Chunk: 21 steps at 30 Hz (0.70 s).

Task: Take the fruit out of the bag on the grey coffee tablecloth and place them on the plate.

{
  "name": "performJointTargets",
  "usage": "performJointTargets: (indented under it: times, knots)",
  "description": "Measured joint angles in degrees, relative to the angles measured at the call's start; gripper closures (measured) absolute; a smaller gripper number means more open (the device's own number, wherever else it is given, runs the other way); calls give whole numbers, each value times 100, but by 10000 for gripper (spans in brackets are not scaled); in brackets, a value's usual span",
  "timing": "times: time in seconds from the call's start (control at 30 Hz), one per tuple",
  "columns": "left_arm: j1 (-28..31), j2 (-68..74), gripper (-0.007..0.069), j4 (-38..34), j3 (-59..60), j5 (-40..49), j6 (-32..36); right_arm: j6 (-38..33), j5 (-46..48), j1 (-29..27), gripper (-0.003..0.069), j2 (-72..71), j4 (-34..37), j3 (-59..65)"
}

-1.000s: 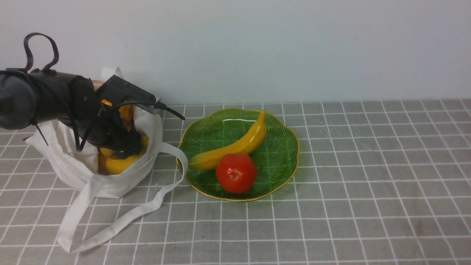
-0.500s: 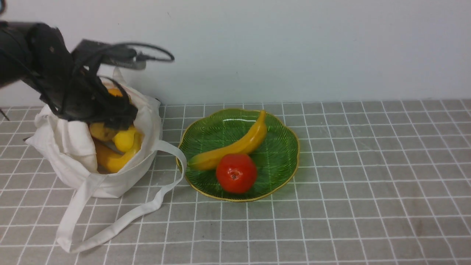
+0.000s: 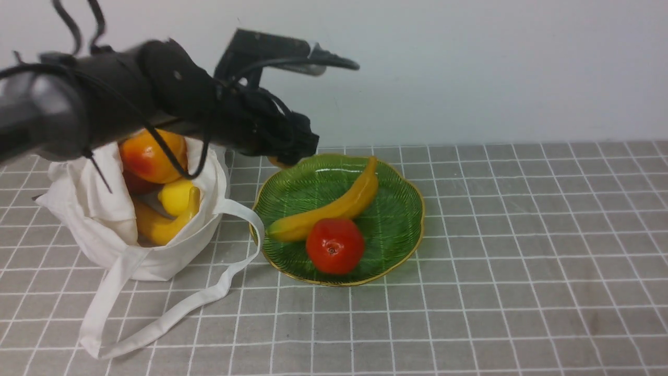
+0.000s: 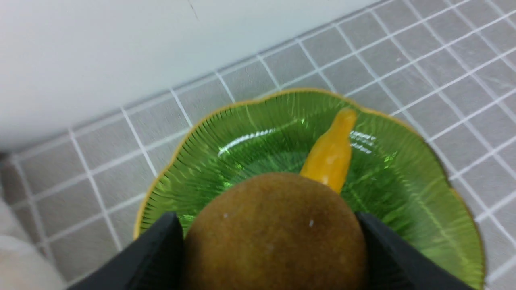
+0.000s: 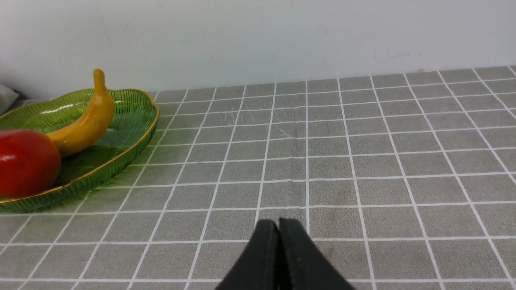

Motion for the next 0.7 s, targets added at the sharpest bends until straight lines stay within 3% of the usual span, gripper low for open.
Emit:
performJointTargets:
  times: [0.23, 0.4, 0.5, 0.63, 0.7]
  knots:
    - [-2, 941, 143, -166, 5, -650, -166, 0, 0, 0, 671, 0, 0, 0]
    - [-6, 960, -24, -197, 0, -721, -171, 0, 0, 0, 671, 0, 0, 0]
    - [-6, 936, -55, -197, 0, -543, -222, 0, 0, 0, 671, 0, 0, 0]
    - [12, 653, -32, -151, 5, -179, -638, 0, 0, 0, 671, 0, 0, 0]
    - [86, 233, 79, -15, 5, 26, -944, 0, 0, 0, 671, 0, 0, 0]
